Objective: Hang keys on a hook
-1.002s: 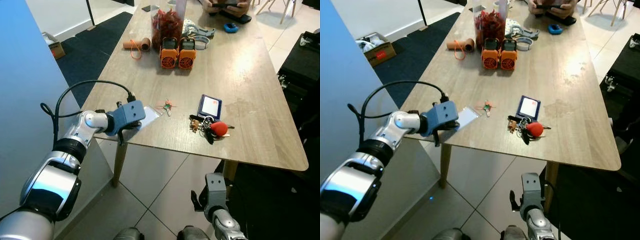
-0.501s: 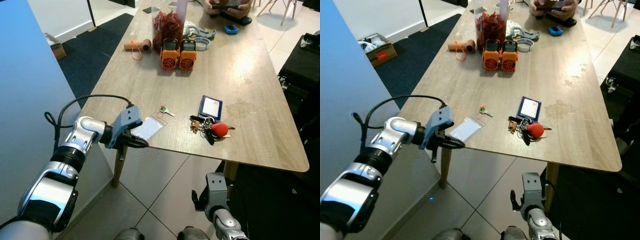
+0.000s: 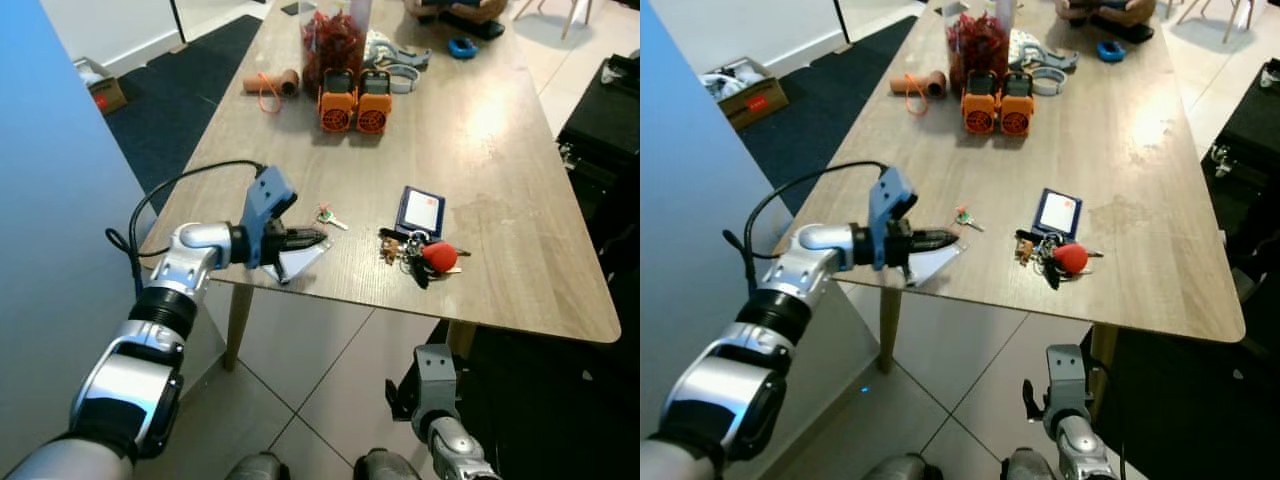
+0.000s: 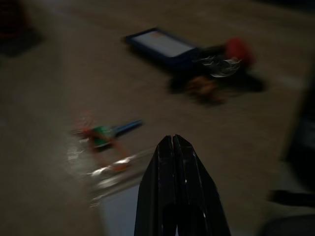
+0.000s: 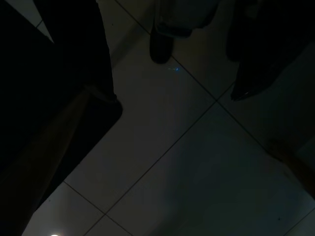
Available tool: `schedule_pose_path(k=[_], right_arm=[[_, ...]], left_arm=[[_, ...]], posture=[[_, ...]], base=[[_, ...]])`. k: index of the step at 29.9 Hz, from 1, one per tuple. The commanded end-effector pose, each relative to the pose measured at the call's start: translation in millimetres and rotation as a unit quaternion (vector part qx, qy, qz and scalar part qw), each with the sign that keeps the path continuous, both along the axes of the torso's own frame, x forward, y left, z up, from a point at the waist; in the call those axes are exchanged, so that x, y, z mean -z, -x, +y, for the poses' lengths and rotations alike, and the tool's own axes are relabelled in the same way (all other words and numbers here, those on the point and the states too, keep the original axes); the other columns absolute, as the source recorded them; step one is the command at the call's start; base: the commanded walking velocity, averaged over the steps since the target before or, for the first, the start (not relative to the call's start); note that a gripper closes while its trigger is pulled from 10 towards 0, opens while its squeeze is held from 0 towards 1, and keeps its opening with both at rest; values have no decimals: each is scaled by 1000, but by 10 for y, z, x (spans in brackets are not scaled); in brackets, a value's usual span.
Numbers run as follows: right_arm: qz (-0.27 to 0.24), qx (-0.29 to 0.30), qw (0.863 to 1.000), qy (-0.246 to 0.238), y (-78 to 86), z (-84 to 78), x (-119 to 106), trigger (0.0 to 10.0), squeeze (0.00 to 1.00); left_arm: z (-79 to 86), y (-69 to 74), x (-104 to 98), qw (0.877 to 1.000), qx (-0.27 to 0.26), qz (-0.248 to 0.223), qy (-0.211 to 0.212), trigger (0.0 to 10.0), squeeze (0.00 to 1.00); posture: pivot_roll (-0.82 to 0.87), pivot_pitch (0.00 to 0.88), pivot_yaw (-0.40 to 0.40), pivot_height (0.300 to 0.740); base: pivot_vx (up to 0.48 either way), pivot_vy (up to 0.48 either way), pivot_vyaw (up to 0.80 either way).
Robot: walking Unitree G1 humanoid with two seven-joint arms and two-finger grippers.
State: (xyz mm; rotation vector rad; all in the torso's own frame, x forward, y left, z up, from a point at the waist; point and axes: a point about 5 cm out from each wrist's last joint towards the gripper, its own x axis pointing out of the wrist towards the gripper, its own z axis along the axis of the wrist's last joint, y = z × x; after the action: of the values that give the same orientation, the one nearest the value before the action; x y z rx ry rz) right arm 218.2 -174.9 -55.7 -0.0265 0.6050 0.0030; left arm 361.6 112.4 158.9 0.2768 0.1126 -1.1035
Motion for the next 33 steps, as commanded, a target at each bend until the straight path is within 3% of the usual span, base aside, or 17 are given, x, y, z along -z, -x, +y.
schedule_pose_path(k=[1, 4, 5, 11, 20, 24, 33], right_arm=[[13, 8, 1000, -3, 83, -3, 53, 10000, 0], [13, 8, 1000, -4, 89, -2, 56, 10000, 0], [14, 9, 1000, -4, 98, -6, 60, 10000, 0], [16, 9, 1000, -4, 110, -5, 67, 10000, 0], [14, 7, 1000, -4, 106, 2, 64, 10000, 0], [12, 6, 1000, -5, 102, 8, 61, 10000, 0], [13, 5, 1000, -5, 110, 11, 65, 10000, 0]], left_arm=[[-3, 11, 109, 1000, -11, 3, -27, 0, 0], [46, 3, 175, 998, -31, -5, -62, 0, 0], [109, -27, 201, 994, -62, -19, -90, 0, 0], [224, -62, 206, 989, -93, -30, -113, 0, 0], [424, 13, 332, 981, -57, -5, -183, 0, 0], [525, 106, 459, 972, -18, 23, -233, 0, 0], [561, 164, 527, 969, 1, 45, -244, 0, 0]], posture=[[77, 107, 34, 740], [76, 109, 34, 740], [76, 111, 34, 740], [79, 112, 32, 740], [79, 113, 33, 740], [80, 114, 33, 740], [79, 117, 31, 740]], base=[[0, 0, 0], [0, 0, 0], [0, 0, 0], [0, 0, 0], [0, 0, 0], [0, 0, 0], [0, 0, 0]])
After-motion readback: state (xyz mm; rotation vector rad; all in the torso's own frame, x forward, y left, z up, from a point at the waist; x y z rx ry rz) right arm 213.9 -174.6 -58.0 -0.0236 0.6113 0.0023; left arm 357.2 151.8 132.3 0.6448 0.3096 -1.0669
